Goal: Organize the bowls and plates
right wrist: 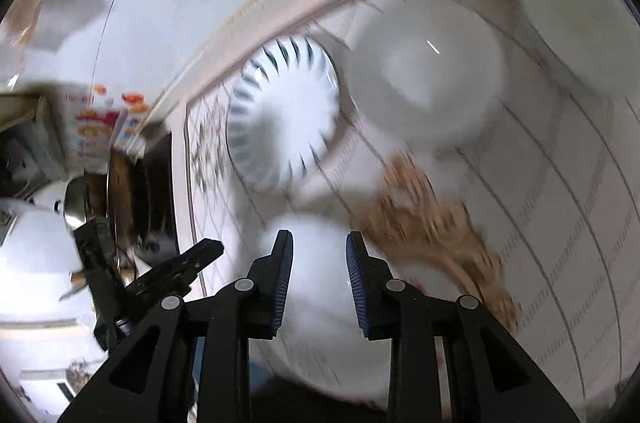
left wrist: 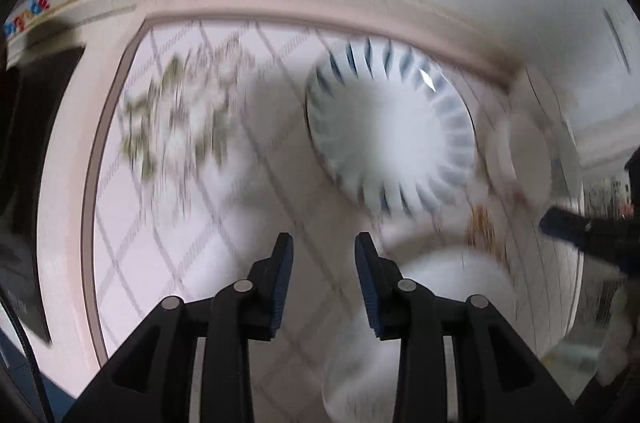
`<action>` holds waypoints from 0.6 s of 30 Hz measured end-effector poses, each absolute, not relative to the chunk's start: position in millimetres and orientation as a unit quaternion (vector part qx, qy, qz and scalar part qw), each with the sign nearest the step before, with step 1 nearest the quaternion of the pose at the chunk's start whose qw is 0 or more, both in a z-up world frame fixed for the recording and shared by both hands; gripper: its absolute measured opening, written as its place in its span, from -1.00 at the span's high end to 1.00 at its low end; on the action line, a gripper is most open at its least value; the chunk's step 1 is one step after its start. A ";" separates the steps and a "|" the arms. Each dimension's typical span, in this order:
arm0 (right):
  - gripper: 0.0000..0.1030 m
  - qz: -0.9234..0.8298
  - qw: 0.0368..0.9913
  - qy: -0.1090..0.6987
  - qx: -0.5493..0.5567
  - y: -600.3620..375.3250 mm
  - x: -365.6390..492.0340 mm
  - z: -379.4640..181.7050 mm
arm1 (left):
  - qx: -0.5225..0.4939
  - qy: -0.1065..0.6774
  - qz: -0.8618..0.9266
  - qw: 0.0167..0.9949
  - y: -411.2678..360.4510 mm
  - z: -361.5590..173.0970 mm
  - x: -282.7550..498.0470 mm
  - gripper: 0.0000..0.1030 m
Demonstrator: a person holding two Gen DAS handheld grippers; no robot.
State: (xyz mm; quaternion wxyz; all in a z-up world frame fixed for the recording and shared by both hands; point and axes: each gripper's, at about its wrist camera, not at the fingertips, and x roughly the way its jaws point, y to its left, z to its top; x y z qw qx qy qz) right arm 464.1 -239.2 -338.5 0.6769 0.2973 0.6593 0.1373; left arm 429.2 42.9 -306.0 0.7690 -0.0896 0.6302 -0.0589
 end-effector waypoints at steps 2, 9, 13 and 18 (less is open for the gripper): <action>0.41 0.122 0.680 0.659 0.297 -226.8 487.3 -348.2 | -0.087 0.632 -0.050 0.769 45.3 -315.2 462.3 0.42; 0.41 0.075 0.673 0.672 0.300 -198.9 525.9 -388.5 | -0.057 0.652 -0.066 0.753 48.1 -351.8 524.5 0.42; 0.43 0.050 0.676 0.671 0.301 -193.2 535.6 -405.2 | -0.049 0.660 -0.085 0.744 43.8 -366.5 536.7 0.46; 0.72 0.022 0.707 0.657 0.263 -178.8 541.0 -406.0 | -0.022 0.643 -0.088 0.760 34.9 -363.8 538.6 0.67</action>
